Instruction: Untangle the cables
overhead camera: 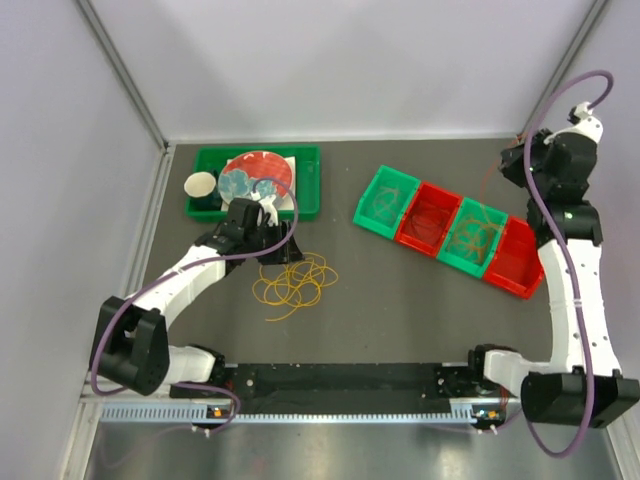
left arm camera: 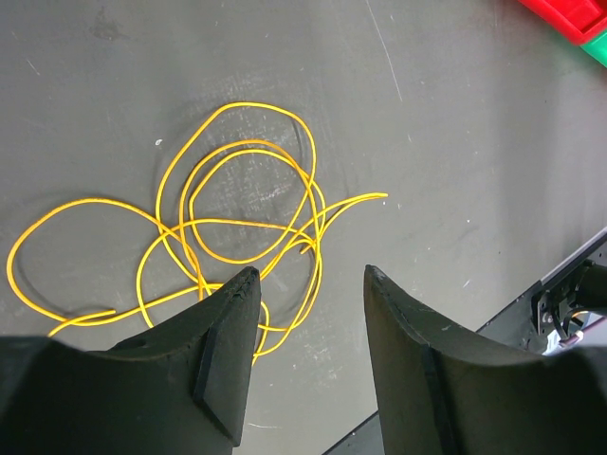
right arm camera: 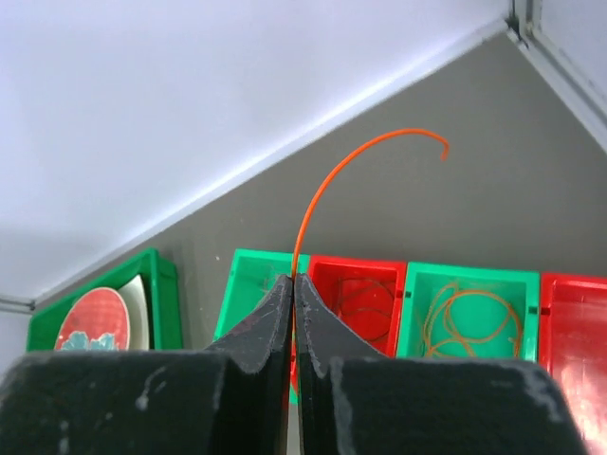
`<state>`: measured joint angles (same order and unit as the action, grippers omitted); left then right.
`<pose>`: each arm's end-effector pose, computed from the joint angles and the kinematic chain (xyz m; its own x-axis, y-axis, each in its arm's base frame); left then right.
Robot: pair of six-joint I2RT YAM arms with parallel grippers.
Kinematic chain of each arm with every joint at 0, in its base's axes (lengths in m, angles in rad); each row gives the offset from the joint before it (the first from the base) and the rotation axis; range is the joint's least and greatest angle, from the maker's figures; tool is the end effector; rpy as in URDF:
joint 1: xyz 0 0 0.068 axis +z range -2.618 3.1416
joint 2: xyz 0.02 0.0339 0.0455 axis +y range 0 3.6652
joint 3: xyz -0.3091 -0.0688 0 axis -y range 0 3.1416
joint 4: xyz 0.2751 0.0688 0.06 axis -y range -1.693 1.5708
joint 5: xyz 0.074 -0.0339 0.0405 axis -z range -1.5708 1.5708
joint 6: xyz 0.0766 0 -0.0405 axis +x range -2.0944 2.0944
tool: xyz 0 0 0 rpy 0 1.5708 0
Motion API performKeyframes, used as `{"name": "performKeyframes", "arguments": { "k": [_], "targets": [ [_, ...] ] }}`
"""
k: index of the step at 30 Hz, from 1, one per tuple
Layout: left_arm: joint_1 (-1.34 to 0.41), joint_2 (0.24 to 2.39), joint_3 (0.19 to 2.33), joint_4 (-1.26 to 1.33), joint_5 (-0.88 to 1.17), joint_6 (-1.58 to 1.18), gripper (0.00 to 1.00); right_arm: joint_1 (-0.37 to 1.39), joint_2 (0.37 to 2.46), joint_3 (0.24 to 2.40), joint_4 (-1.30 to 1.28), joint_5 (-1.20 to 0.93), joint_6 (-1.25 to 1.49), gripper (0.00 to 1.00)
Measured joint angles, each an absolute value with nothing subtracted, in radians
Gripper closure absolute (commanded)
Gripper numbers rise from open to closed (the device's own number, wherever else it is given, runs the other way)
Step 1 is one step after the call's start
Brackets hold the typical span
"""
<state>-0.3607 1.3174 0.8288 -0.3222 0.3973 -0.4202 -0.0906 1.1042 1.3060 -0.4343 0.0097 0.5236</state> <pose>0.2826 -0.1383 0.2317 -0.8537 -0.0800 -0.5146 0.2482 0.8062 -0.5371 0.2838 -0.0265 0.4688 -0.1488 0.5156 -0.8438 0.2012 0.8513 0.4846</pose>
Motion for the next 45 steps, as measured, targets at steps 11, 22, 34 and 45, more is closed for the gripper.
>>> {"name": "performKeyframes", "arguments": {
  "k": [11,22,34,45],
  "targets": [
    [-0.361,1.311,0.829,-0.323,0.400,-0.420,0.48,0.024,1.381,1.412,-0.706,0.371,0.918,1.00],
    [-0.361,1.311,0.829,-0.323,0.399,-0.419,0.48,0.031,1.534,1.423,-0.903,0.589,1.247,1.00],
    [-0.361,1.312,0.831,-0.330,0.398,-0.415,0.48,0.085,1.816,1.470,-0.986,0.638,1.411,1.00],
    [-0.361,1.312,0.834,-0.361,0.379,-0.400,0.48,0.085,1.866,1.507,-0.933,0.593,1.282,0.40]
  ]
}}
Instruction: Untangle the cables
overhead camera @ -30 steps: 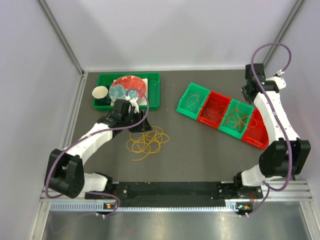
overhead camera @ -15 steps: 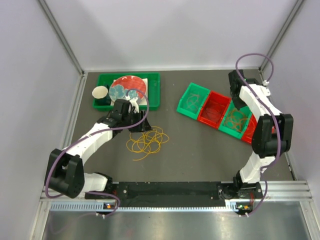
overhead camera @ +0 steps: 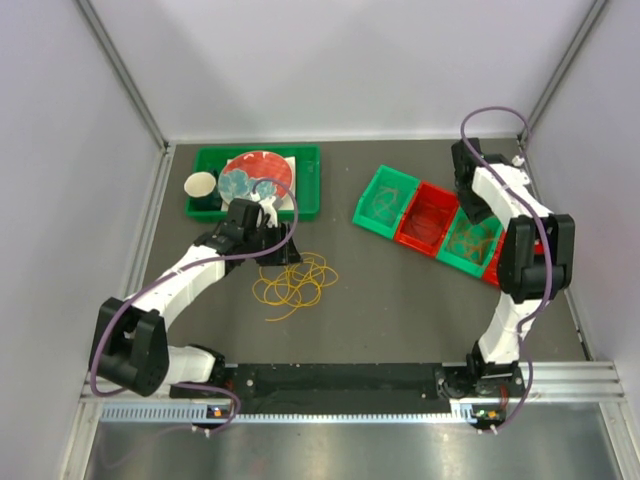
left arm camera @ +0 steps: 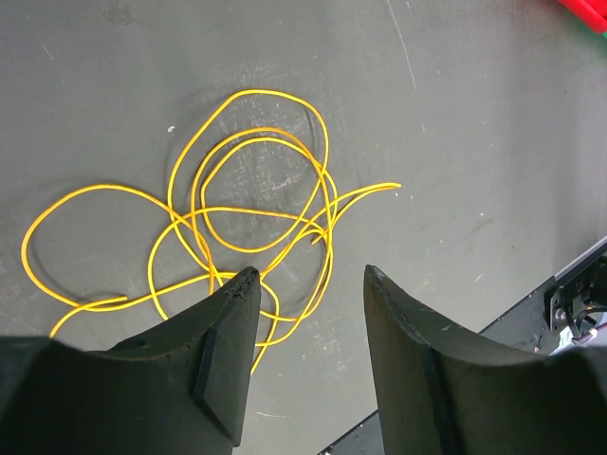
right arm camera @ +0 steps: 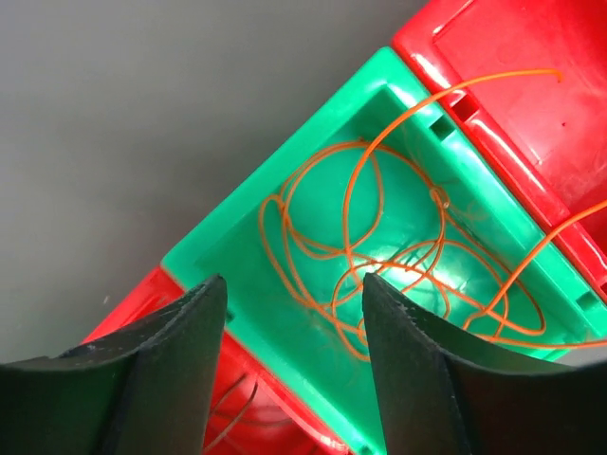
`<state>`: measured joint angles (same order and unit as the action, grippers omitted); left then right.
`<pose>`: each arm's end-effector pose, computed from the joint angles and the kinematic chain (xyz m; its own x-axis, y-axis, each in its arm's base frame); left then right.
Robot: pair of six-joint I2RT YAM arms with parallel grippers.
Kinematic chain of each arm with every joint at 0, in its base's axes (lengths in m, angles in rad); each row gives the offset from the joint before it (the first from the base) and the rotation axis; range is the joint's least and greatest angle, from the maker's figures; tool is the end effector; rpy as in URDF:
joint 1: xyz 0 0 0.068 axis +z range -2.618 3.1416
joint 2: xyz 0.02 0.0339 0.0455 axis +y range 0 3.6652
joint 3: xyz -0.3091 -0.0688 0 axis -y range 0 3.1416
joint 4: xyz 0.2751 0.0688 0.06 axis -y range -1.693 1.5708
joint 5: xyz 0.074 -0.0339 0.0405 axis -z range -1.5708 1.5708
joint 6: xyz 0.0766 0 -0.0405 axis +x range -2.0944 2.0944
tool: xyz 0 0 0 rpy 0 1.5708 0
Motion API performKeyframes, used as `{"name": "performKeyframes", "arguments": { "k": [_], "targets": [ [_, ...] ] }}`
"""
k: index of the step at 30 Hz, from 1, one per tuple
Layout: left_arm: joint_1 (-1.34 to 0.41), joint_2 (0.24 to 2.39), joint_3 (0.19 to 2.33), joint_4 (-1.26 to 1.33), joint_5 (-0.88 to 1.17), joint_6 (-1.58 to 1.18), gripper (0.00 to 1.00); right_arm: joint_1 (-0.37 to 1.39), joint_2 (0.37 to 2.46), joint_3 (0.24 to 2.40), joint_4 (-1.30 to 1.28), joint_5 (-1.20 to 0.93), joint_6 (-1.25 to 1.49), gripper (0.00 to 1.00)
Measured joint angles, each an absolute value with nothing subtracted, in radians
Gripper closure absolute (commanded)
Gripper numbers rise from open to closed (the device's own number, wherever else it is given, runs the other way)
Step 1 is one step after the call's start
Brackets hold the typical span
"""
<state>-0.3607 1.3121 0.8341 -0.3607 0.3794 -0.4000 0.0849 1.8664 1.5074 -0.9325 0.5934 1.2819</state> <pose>0.2799 -0.1359 0.2311 -0.8588 -0.0626 -0.5084 0.2443 0.8223 -0.5140 0.4287 -0.0065 0.2365 -0.1930 0.7811 -0.5938 0.9418 0.3172 0.1111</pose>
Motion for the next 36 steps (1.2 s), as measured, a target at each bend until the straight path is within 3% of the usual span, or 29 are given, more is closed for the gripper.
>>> {"name": "performKeyframes", "arguments": {
  "k": [10,14,17,18,23,28,31,36],
  "targets": [
    [-0.361,1.312,0.834,-0.360,0.378,-0.398,0.48,0.085,1.681,1.481,-0.871,0.572,1.078,0.31],
    [-0.361,1.308,0.834,-0.360,0.382,-0.398,0.48,0.061,1.476,1.313,-0.748,0.529,0.906,0.27],
    [-0.361,1.298,0.834,-0.359,0.388,-0.398,0.48,-0.024,1.272,1.078,-0.614,0.405,0.769,0.32],
    [-0.361,1.293,0.834,-0.358,0.392,-0.399,0.48,-0.091,1.184,0.970,-0.559,0.334,0.731,0.38],
    [-0.361,1.289,0.834,-0.359,0.400,-0.399,0.48,-0.321,1.018,0.706,-0.487,0.150,0.648,0.39],
    [-0.361,1.289,0.834,-0.358,0.404,-0.399,0.47,-0.339,1.019,0.639,-0.449,0.030,0.612,0.41],
    [-0.361,1.289,0.834,-0.358,0.404,-0.400,0.48,-0.351,1.037,0.639,-0.411,0.001,0.611,0.50],
    [-0.361,1.290,0.834,-0.357,0.404,-0.406,0.47,-0.379,1.037,0.639,-0.387,-0.006,0.613,0.49]
  ]
}}
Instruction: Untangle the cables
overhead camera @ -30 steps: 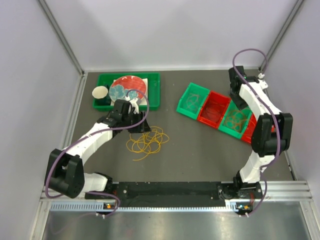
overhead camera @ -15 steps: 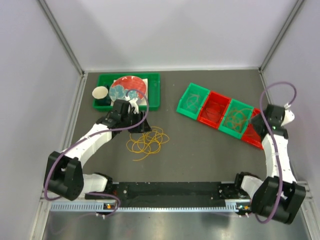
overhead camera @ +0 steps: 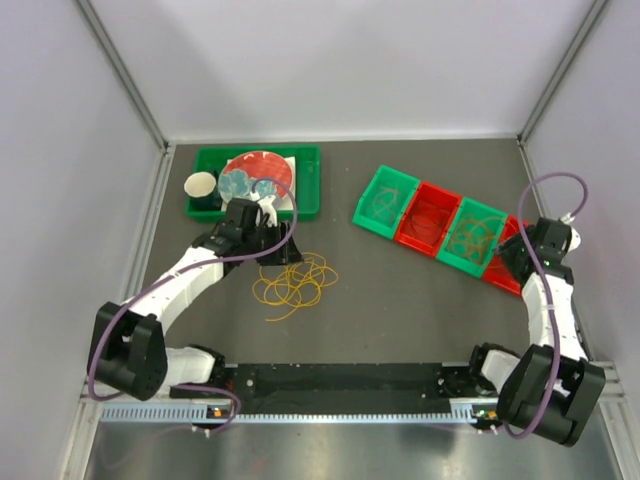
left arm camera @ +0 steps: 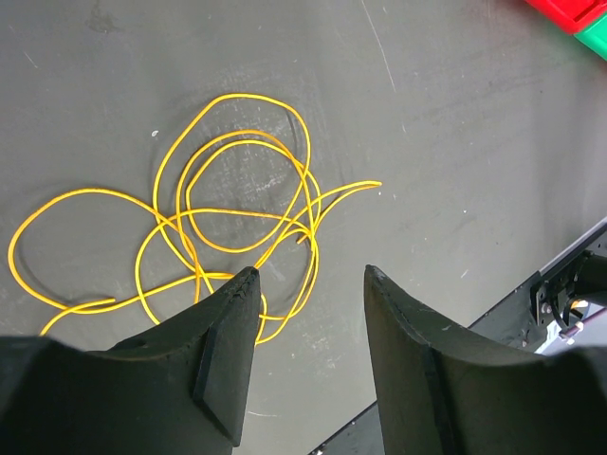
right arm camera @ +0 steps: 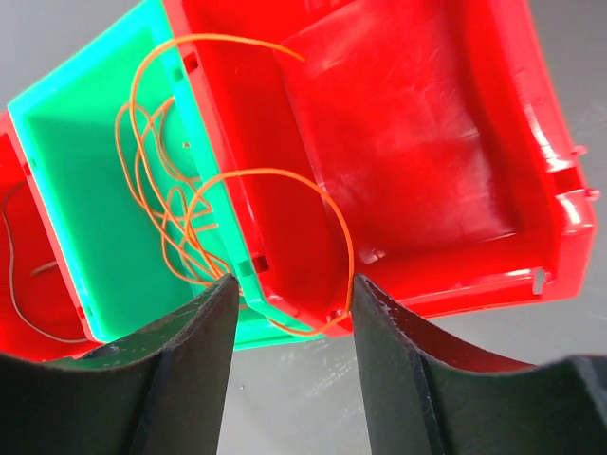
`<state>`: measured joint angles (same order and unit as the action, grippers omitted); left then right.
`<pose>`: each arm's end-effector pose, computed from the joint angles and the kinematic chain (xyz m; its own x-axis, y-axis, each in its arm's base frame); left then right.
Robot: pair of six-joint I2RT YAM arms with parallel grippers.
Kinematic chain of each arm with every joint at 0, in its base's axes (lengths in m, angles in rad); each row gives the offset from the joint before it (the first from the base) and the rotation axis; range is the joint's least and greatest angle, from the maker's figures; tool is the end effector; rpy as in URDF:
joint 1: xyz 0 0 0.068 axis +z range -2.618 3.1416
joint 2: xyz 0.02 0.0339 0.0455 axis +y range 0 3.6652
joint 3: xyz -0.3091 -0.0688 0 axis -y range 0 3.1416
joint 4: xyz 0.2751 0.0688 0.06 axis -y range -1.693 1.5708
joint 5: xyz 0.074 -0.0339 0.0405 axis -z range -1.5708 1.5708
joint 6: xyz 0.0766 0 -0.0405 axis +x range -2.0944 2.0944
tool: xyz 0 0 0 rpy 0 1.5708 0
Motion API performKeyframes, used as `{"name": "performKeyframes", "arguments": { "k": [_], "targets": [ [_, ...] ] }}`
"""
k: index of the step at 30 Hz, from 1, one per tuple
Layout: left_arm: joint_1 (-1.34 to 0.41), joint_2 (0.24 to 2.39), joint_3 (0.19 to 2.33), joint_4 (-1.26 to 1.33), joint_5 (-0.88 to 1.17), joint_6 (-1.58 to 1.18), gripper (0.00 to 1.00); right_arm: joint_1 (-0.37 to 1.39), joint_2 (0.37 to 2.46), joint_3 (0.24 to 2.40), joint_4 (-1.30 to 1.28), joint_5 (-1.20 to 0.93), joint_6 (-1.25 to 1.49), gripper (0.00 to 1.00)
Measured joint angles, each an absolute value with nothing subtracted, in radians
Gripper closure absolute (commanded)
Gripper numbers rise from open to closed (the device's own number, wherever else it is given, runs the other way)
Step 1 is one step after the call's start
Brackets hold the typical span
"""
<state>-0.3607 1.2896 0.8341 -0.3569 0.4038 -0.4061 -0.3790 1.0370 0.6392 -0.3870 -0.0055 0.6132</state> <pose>0.2766 -0.1365 0.2385 -0.8521 -0.0668 -0.5191 0.2621 0.8040 -0.5337 0.2288 -0.0907 0.2219 -0.3261 0.7493 -0.5764 0.6774 0.6105 0.4104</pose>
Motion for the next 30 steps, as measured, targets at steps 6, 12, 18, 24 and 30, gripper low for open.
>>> {"name": "performKeyframes", "arguments": {
  "k": [6,12,18,24,30],
  "targets": [
    [-0.361,1.290,0.834,-0.352,0.404,-0.409,0.48,-0.414,1.005,0.638,-0.382,-0.005,0.618,0.50],
    [-0.361,1.290,0.834,-0.352,0.404,-0.409,0.48,-0.434,1.019,0.592,-0.343,-0.006,0.642,0.56],
    [-0.361,1.290,0.834,-0.352,0.403,-0.409,0.48,-0.437,1.055,0.577,-0.318,-0.006,0.665,1.00],
    [-0.361,1.290,0.834,-0.352,0.403,-0.408,0.48,-0.437,1.035,0.581,-0.316,-0.051,0.675,1.00],
    [-0.361,1.290,0.834,-0.352,0.403,-0.409,0.48,-0.322,1.069,0.707,-0.308,-0.065,0.684,1.00]
  ]
}}
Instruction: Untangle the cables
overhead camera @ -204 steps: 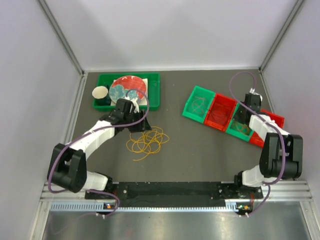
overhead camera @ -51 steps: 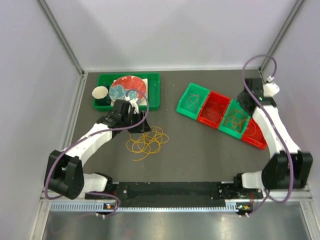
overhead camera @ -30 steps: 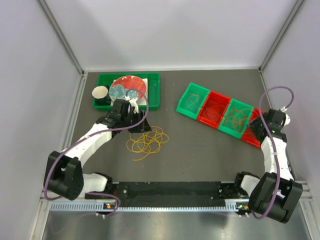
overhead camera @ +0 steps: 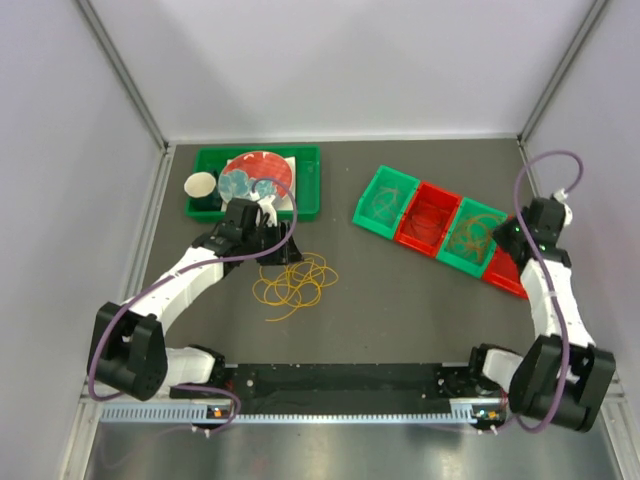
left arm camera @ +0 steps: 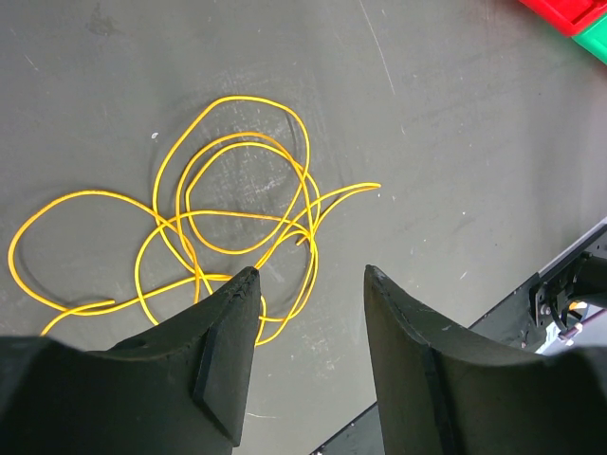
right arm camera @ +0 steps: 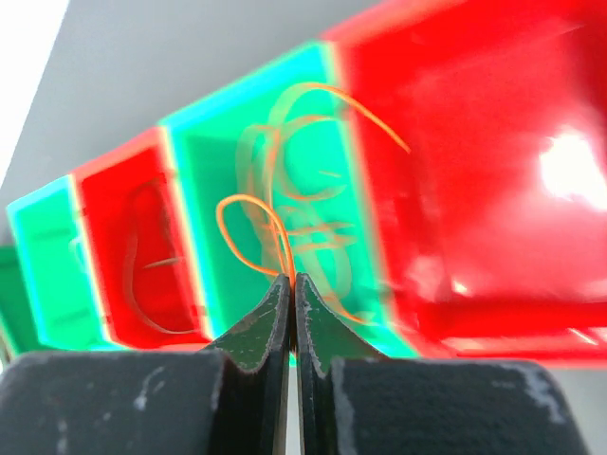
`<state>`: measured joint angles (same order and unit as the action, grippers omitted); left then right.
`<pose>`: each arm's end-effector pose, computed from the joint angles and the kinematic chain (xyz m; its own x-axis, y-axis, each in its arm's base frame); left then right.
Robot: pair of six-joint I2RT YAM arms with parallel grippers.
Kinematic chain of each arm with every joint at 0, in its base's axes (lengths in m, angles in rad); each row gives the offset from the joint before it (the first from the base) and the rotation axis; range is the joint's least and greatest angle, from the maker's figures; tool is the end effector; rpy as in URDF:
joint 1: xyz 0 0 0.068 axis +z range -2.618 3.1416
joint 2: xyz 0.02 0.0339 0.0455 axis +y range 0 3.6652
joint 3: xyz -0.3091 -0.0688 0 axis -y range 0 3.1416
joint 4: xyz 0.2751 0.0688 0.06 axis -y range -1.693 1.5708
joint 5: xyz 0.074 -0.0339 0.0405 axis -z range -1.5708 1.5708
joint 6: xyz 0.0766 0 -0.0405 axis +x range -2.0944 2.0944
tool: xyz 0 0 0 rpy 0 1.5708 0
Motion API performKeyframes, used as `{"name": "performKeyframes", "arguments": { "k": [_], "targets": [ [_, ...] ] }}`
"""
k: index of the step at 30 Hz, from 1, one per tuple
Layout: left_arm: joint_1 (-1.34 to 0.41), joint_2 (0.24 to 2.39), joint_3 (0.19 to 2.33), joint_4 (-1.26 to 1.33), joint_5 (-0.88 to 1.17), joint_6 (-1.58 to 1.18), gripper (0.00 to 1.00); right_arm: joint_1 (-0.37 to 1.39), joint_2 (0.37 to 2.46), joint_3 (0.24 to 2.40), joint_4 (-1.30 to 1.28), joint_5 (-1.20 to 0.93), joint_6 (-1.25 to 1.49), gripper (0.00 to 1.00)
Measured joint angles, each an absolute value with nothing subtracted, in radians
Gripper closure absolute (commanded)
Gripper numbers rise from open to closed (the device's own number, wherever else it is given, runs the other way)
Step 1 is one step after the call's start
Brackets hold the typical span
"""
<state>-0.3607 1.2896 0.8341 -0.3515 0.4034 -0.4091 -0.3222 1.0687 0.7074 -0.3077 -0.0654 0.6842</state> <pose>0.2772 -0.1367 0.2390 -0.8502 -0.0703 -0.5218 0.2621 0.8030 -0.5352 0.2556 -0.0801 0.2500 -0.2869 0.7607 -0.5823 0.5790 0.6219 0.5272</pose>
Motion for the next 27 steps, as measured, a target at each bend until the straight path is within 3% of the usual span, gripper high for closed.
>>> {"name": "performKeyframes", "arguments": {
  "k": [11,20,27],
  "targets": [
    [-0.361,1.290,0.834,-0.352,0.401,-0.409,0.48,-0.157,1.505,0.946,-0.317,0.071,0.661,1.00],
    [-0.361,1.290,0.834,-0.352,0.400,-0.409,0.48,-0.129,1.636,1.093,-0.358,0.162,0.611,1.00],
    [-0.361,1.290,0.834,-0.352,0.399,-0.409,0.48,-0.118,1.670,1.109,-0.388,0.173,0.580,0.70]
  ]
}}
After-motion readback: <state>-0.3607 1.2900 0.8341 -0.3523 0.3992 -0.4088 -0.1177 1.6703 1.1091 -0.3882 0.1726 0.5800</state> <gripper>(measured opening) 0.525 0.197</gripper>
